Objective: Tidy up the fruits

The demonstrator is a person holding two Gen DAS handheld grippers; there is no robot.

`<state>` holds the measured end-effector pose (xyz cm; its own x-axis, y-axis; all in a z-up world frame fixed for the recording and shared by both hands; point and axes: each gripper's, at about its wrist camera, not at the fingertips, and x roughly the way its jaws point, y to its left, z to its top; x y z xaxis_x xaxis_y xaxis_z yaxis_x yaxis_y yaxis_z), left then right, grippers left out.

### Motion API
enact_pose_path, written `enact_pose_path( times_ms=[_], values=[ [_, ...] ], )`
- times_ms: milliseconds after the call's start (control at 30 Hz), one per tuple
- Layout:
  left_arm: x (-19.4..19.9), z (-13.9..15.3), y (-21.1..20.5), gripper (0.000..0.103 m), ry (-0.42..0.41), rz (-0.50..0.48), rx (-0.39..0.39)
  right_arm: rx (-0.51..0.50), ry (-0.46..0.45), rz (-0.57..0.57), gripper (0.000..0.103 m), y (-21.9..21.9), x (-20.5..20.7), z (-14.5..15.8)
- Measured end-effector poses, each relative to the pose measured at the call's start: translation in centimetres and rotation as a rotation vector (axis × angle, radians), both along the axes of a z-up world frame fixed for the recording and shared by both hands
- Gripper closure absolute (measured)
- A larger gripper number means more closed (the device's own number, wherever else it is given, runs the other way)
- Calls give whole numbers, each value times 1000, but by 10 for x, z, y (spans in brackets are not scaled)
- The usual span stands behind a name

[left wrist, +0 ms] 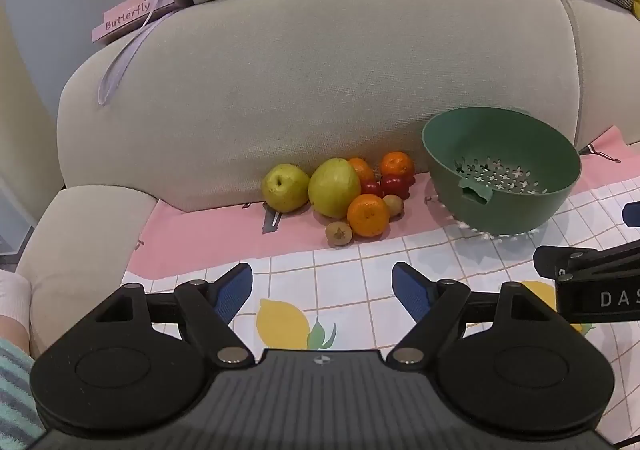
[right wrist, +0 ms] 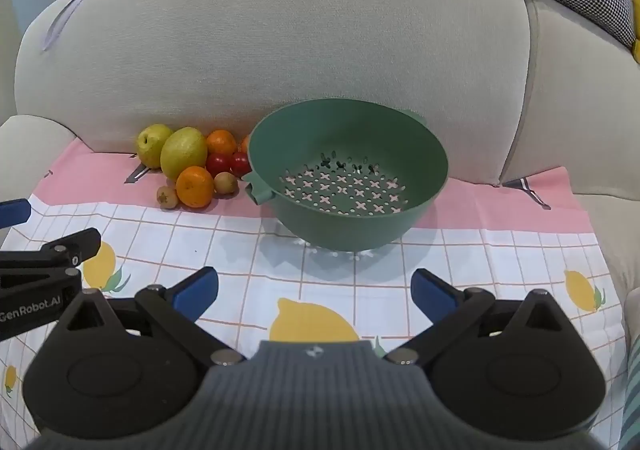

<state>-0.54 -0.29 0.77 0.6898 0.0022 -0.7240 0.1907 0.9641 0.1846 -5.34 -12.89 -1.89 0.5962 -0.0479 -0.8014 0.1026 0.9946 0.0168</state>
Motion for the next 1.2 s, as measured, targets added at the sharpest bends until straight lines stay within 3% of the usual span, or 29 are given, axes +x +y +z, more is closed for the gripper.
enact_pose_path(
  times_ms=[1200],
  values=[
    [0,-3,2,10,27,21,-10,-8,-4,34,4,2,-3,-4]
  ],
)
